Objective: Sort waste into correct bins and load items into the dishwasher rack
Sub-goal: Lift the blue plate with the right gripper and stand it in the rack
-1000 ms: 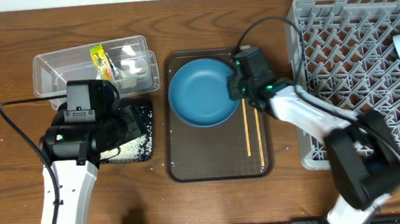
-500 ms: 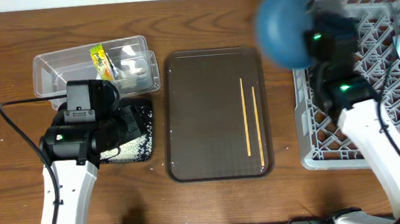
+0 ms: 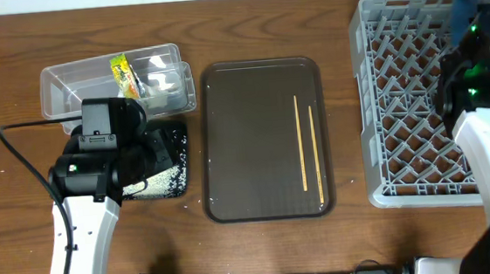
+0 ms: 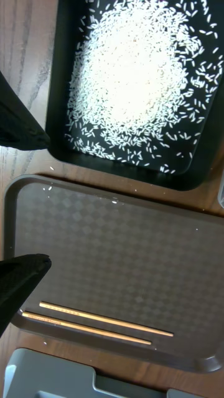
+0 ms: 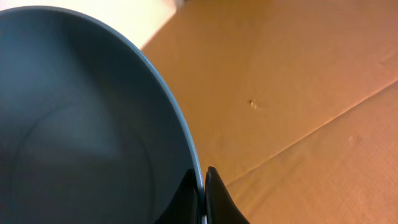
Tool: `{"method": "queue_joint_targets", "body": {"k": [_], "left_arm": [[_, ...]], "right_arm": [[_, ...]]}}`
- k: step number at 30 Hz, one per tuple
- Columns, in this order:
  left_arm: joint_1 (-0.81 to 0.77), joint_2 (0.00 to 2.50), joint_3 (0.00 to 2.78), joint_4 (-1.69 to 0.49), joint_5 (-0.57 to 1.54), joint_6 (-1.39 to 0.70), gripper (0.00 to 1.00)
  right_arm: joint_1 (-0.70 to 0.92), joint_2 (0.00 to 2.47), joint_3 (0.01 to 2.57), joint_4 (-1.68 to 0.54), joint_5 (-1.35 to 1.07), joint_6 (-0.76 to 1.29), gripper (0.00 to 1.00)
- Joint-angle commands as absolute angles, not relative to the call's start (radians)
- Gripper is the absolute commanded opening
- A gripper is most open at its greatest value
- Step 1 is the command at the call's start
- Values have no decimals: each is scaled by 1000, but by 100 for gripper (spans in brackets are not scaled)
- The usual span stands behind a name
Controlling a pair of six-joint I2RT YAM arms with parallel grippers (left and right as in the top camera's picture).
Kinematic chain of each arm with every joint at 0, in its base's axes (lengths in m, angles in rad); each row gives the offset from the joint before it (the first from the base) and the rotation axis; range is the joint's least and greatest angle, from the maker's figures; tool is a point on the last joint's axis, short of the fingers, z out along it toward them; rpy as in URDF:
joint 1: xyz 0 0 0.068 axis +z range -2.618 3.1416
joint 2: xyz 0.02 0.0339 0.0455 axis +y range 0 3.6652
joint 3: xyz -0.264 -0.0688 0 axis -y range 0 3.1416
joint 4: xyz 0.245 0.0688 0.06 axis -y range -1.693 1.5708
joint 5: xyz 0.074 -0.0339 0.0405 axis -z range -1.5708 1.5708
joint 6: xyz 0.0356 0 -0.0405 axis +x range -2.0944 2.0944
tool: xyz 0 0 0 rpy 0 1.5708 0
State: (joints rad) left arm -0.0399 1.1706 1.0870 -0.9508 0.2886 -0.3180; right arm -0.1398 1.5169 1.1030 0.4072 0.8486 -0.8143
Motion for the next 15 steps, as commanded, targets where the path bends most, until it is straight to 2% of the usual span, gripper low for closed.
{"method": "queue_joint_targets", "body": {"k": [1,15], "left_arm": [[-35,1175,1092,-957,290,-319,57],[-35,1175,1092,-957,290,-319,57]], "right_arm": [[-173,1578,1112,415,865,-876,1],[-98,1767,1112,340,941,-776,1]]}}
